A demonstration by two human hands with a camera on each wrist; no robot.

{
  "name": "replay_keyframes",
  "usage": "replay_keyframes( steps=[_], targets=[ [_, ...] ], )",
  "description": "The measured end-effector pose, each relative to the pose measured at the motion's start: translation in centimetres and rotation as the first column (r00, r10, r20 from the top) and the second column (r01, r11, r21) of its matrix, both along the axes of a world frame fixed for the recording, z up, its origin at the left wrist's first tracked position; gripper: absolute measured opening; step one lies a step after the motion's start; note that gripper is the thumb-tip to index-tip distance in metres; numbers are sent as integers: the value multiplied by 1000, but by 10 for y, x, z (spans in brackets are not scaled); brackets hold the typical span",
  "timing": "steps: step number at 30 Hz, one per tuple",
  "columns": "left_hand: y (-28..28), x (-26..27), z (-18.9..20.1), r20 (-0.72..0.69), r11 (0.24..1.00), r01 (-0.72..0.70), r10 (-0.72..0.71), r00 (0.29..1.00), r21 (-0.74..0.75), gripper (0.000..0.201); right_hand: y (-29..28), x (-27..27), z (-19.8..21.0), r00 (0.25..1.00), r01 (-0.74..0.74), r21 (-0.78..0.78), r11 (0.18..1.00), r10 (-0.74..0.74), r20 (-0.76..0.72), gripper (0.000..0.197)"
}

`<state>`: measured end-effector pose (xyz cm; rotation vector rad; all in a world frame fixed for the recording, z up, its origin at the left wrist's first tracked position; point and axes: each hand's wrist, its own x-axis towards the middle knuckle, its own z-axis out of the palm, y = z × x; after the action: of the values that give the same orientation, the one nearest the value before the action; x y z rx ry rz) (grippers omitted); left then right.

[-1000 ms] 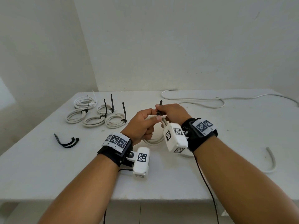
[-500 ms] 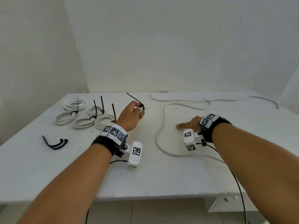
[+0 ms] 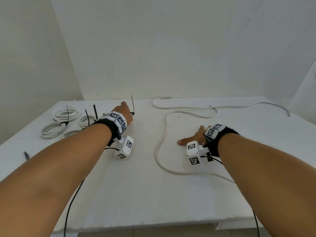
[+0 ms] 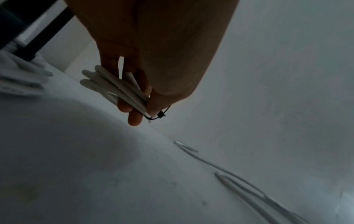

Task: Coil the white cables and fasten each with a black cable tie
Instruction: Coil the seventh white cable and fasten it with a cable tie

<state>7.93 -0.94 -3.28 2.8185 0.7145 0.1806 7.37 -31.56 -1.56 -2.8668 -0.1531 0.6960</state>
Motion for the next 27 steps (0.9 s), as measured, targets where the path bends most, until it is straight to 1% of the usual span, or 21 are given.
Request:
replay_keyframes(
  steps=[2,7,10,12,15,18,20,21,23,25,26,27],
  targets=[
    [4,4,-5,-55,999,-9,11,998,42,45,-1,0,0,999,-33,-32,999,34,23,102],
    [10,7,-9,-99,991,62,-51,994,117,7,1,1,-2,999,-47,-60,997,47,4,108],
    [11,8,-8,-126,987,81,-63,990,138,26,-1,0,-3,1000,-16,-39,999,16,15,109],
    [3,7,1,-89,982,104,-91,992,157,31,-2,1,-4,1000,-3,-31,1000,4,23,109],
    [-21,16,19,-47,964,185,-179,983,190,34,-2,3,-6,1000,3,-43,999,-2,26,118],
    [-51,37,34,-27,961,236,-234,972,148,40,-1,6,-7,1000,9,-56,998,-7,24,125],
    [-66,57,39,10,959,270,-272,962,86,36,-1,8,-5,1000,-6,-86,996,7,19,122],
    [-72,67,40,31,954,290,-293,956,76,31,-1,9,-5,1000,-3,-90,996,5,16,120],
    [-80,87,40,38,947,311,-315,948,78,24,-2,12,-6,1000,8,-85,996,-7,12,123],
    [-80,105,35,14,945,323,-324,946,53,24,0,19,-11,1000,23,-62,998,-23,-8,134],
    [-78,114,31,-22,953,301,-301,953,38,25,2,21,-13,999,40,-52,998,-41,-14,145],
    [-74,126,27,-20,959,282,-282,959,5,25,3,24,-17,998,54,-50,997,-55,-17,155]
  ],
)
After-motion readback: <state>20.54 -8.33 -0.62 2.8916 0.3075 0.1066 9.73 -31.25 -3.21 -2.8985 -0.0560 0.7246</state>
